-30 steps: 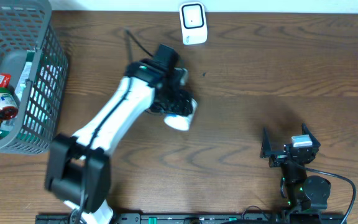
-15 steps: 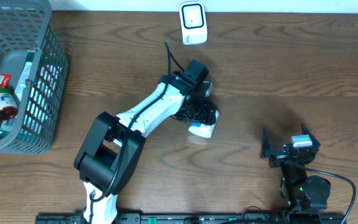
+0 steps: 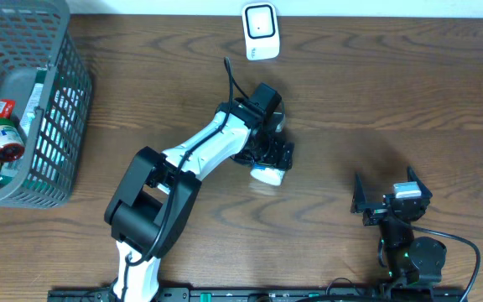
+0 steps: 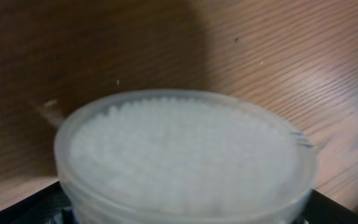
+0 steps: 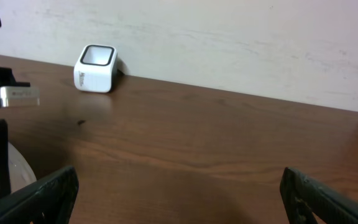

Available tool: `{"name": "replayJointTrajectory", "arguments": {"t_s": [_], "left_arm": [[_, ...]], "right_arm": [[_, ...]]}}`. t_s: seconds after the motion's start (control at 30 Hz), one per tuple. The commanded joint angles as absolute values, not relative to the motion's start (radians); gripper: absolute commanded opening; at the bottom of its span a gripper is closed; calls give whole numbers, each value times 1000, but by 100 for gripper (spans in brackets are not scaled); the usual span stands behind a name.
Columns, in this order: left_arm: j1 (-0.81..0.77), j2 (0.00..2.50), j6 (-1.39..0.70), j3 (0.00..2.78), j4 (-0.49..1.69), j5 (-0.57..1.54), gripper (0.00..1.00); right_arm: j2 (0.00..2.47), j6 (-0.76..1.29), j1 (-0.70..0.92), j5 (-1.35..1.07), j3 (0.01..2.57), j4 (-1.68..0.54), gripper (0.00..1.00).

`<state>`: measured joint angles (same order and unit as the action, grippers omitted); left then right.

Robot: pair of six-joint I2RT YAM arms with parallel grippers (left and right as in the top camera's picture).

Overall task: Scan the item barcode
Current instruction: 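Carry the tub forward and set it down on the table, then reach the left gripper back into the basket for another item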

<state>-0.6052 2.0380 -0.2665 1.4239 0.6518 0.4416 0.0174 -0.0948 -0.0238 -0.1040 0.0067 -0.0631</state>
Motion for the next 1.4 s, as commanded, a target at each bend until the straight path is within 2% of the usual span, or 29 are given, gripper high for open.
{"name": "replayJointTrajectory", "arguments": {"t_s": [0.0, 0.47, 0.6, 0.87, 1.03, 1.2, 1.37], "left_arm": [[-606, 1977, -271, 1425, 645, 414, 93], [-598, 1741, -266, 1441, 649, 90, 93], [-540, 1625, -263, 1457, 653, 81, 93], [-283, 1422, -228, 1457, 775, 81, 92], [-54, 1353, -138, 1457, 919, 50, 92], [114, 1330, -128, 1465, 930, 51, 92], [201, 1328, -128, 1543, 926, 51, 92]], "right_arm": [[12, -84, -25, -103, 6, -67, 99], [12, -84, -25, -103, 6, -67, 99], [12, -84, -25, -103, 6, -67, 99], [12, -84, -25, -103, 6, -67, 99], [12, -84, -25, -103, 6, -67, 99], [12, -84, -25, -103, 6, -67, 99], [12, -84, -25, -103, 6, -67, 99]]}}
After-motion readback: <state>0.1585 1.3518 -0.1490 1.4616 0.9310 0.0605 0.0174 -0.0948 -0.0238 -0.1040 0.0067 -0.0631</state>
